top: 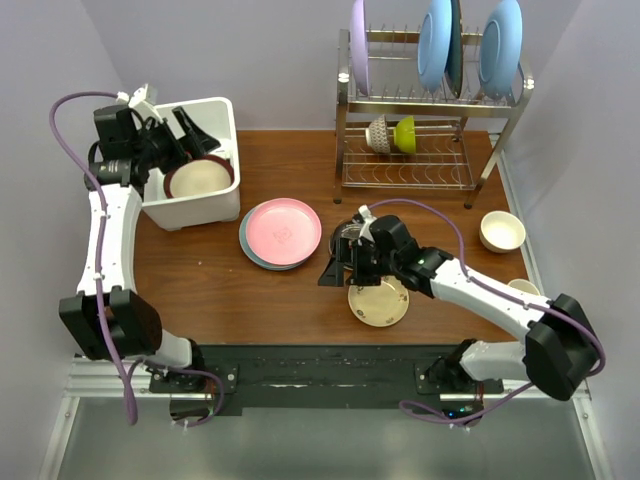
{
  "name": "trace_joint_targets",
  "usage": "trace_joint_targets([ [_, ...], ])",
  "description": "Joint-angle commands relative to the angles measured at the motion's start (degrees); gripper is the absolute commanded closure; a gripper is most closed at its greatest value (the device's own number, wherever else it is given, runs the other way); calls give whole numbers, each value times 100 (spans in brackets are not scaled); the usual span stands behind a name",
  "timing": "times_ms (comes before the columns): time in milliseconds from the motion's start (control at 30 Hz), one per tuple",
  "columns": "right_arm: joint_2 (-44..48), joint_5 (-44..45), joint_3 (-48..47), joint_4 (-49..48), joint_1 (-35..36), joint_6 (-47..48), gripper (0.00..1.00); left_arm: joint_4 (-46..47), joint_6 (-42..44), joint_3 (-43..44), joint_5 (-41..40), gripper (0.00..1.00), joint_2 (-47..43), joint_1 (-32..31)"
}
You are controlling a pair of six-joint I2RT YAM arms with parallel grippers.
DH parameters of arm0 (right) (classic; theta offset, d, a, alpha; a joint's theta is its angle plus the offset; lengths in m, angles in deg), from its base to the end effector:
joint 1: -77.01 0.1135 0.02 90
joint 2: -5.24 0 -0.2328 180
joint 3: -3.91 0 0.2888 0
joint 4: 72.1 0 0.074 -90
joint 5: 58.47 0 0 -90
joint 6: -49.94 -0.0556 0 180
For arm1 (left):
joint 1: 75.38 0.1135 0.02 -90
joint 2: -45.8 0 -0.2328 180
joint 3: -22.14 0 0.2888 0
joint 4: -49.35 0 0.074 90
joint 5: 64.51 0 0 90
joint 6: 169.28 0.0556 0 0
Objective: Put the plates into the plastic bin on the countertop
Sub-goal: Pick up the plate at the center of the board.
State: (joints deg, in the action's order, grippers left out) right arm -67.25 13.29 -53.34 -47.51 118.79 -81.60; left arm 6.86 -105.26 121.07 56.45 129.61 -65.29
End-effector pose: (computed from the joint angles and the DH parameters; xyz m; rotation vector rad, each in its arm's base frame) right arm 0.2315 0.2302 0.1784 -0.1913 2.4763 1.0677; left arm 0.3809 0.0387 0.3643 -0.3021 2.0286 -0.7248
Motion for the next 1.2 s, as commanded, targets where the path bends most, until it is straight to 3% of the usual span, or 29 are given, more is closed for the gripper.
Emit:
trace_joint_targets([
  [0, -204, 119, -501, -21, -21, 181, 1, -70, 523, -194, 95, 0, -347, -191],
  [533, -1013, -233, -739, -715, -258, -372, 1, -421, 849, -1591, -257, 0, -1499, -745],
  [800, -1320, -373, -766, -952, -302, -610, 1, -220, 445, -2522, -459, 0, -2175, -1368],
  [1167, -1882, -171, -871, -1189, -337, -873, 5, -167, 67, -3033, -1118, 0, -2483, -2353],
])
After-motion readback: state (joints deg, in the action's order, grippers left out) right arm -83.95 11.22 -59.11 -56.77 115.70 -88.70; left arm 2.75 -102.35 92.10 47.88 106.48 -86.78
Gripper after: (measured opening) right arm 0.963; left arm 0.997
